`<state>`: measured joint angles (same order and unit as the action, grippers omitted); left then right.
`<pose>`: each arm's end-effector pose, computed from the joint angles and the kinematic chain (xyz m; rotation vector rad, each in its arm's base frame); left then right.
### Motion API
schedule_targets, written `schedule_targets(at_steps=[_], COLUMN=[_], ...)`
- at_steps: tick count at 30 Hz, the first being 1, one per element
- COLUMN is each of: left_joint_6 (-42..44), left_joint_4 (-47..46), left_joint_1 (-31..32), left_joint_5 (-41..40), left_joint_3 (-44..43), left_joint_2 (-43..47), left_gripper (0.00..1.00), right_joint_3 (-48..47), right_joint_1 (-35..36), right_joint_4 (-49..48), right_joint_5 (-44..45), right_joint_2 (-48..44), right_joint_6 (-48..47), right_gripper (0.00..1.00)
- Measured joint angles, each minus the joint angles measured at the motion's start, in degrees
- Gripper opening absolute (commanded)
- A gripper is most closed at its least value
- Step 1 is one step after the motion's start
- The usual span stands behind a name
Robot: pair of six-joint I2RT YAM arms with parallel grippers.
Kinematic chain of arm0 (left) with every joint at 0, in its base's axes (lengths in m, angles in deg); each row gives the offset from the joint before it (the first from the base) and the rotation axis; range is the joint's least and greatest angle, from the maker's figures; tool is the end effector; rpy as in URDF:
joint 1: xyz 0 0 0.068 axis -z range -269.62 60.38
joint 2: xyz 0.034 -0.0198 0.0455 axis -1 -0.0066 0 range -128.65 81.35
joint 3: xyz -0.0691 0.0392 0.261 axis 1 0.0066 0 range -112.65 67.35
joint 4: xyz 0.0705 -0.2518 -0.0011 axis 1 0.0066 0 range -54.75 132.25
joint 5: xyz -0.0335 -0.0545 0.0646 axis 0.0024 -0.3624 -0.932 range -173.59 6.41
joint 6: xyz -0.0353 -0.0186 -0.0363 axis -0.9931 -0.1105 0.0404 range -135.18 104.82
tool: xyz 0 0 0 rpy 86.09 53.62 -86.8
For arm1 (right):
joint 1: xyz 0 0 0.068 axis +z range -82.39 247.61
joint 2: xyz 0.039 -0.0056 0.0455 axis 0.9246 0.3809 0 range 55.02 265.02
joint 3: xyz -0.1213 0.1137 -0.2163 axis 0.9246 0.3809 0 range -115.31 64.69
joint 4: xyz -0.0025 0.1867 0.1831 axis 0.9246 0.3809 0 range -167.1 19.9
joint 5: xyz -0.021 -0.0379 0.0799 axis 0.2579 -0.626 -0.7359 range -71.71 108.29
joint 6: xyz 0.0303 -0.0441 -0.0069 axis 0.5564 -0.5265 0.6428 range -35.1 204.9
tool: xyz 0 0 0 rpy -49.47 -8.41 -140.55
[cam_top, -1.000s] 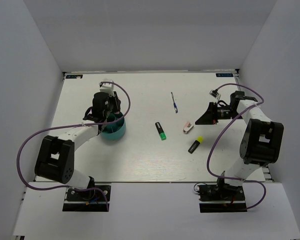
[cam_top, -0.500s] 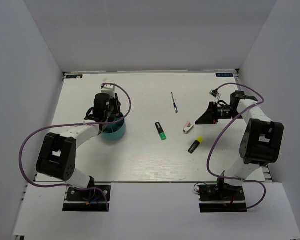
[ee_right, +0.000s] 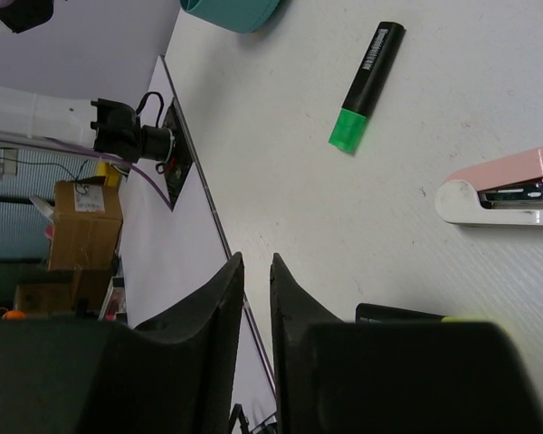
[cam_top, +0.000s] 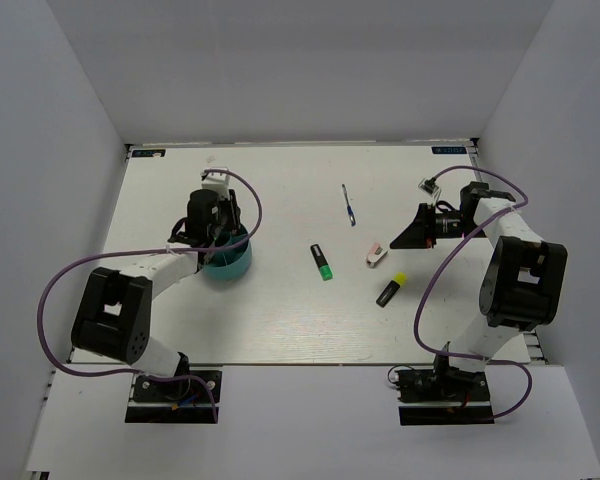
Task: Sort the stationery into containers
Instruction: Place the pen in the storage box.
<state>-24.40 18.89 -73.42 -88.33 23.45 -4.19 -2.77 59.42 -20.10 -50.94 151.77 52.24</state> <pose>0.3096 -0.0869 0.2120 0.0702 2.0148 -0.1996 0.3014 -0.0097 0.2217 -0.5311 2.2088 1.4434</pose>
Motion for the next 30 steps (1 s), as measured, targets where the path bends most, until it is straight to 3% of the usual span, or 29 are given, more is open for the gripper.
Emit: schedule_targets(at_steps=[4,17,20,21,24,25,27,28,30], left_joint_6=[0.2,0.1,-0.1,-0.2,-0.3,-0.5,-1.0,-1.2,-2.0], left_joint_4=[0.2,2.5,3.2,3.7,8.0,9.8,14.7,18.0,23.9], left_joint_1=[0.0,0.2,0.9,1.4,3.3,4.2,5.6,6.5,8.0], left_joint_5=[-0.3,-0.1,0.3,0.5,1.9,2.6,4.5,5.6,7.6], left_joint_3=[0.2,1.3,1.3,1.3,-0.5,-1.9,-5.2,-7.5,-11.6], left_joint_2=[0.2,7.6,10.2,11.0,13.2,13.8,14.5,14.7,14.9], left_gripper=[0.53,0.57,0.41,0.24,0.11,0.13,0.31,0.61,0.75], right_joint_3=[-0.3,-0.8,-1.3,-1.3,-1.2,-1.0,-0.2,1.2,2.7], right_joint_1=[0.0,0.0,0.0,0.2,1.3,2.0,4.1,5.6,7.1], right_joint_4=[0.1,1.6,0.5,-0.6,-5.8,-8.3,-14.1,-19.1,-23.8], right_joint_5=[0.0,0.2,2.8,4.7,13.7,18.5,27.5,33.4,38.0], right_joint_2=[0.0,0.0,-0.1,-0.3,-2.1,-3.3,-6.0,-8.1,-10.1], right_joint_6=[-0.5,-1.0,-0.1,0.8,4.7,5.8,7.4,7.9,8.7], right_gripper=[0.24,0.26,0.31,0.34,0.73,0.9,0.9,0.9,0.9])
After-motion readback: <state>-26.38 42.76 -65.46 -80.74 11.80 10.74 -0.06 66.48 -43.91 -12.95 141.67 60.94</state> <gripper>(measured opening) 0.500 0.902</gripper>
